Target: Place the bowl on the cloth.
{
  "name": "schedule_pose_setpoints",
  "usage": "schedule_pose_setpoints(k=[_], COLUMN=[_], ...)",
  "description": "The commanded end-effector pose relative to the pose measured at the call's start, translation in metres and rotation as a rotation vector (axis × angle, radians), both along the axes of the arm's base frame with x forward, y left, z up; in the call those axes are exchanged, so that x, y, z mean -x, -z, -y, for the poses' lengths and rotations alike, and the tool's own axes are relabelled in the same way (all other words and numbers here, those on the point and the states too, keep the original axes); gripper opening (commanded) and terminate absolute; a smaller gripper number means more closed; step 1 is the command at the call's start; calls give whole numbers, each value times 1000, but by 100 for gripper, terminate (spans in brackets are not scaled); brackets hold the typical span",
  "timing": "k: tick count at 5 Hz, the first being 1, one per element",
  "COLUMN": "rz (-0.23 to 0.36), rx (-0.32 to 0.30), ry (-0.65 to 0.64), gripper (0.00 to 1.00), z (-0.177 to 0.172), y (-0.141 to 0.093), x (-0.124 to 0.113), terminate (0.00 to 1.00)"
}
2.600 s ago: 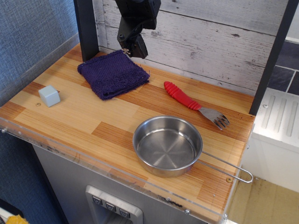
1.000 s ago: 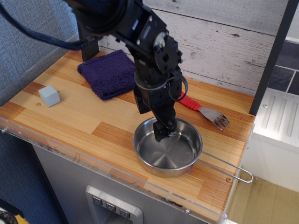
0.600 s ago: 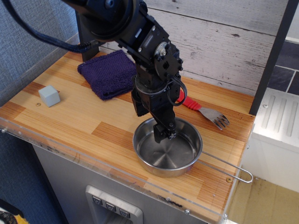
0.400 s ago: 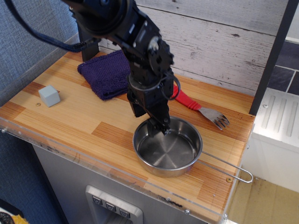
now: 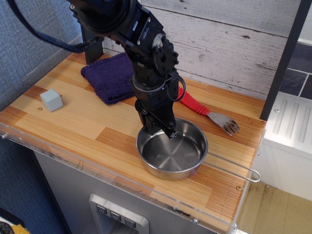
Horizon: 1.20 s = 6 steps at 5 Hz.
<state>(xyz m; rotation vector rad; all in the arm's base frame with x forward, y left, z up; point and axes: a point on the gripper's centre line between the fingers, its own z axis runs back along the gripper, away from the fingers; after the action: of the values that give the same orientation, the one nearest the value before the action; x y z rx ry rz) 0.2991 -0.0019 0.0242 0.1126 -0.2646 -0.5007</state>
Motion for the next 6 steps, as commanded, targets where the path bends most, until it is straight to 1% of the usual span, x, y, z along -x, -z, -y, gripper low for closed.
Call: schedule_pose_setpoints(k=[1, 2, 3, 4, 5, 6], rz=[17, 26, 32, 60, 111, 132], rx=[3, -6, -58, -62, -43, -10], ry=[6, 55, 153, 184, 153, 119], gripper=[0, 0, 0, 0, 0, 0], z=[5, 5, -2, -14, -30, -47], y=[-8, -13, -32, -58, -84, -98], x=[0, 0, -4, -9, -17, -27], terminate=[0, 0, 0, 0, 0, 0])
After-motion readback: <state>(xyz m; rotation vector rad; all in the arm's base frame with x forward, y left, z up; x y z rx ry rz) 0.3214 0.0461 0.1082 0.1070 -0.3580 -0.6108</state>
